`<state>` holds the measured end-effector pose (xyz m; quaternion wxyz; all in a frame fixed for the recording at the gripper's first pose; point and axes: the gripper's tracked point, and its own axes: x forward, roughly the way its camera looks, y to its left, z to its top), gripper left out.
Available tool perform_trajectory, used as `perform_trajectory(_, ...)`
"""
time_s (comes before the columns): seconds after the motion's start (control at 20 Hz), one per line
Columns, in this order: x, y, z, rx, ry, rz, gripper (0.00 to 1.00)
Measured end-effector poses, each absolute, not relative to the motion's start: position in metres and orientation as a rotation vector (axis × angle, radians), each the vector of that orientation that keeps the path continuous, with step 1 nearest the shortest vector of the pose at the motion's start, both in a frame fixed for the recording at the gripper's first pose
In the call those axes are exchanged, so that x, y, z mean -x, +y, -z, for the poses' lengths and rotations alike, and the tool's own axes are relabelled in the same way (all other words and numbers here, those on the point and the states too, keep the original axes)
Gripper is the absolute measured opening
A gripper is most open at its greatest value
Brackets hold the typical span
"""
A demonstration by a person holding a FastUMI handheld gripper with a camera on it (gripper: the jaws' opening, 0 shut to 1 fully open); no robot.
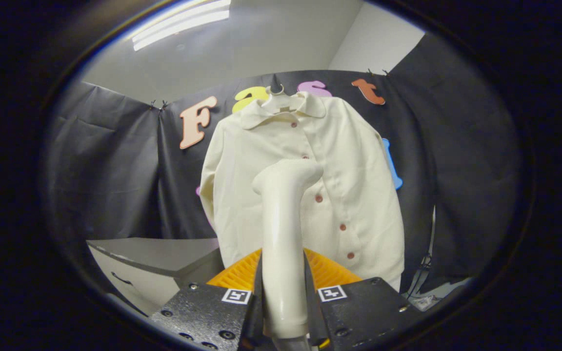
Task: Iron the clothes twice with a garment steamer, once on the left side and once on the right side.
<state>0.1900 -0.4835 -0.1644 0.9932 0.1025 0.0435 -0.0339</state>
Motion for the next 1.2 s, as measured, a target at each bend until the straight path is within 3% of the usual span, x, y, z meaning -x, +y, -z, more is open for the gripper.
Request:
perform_trajectory(0.6,-0.296,-0.59,0.059,-0.342,-0.093,0.134,0.35)
perform_trajectory(1.2,-0.301,-0.604,0.14,-0.44,-0.007,0.08,0.35)
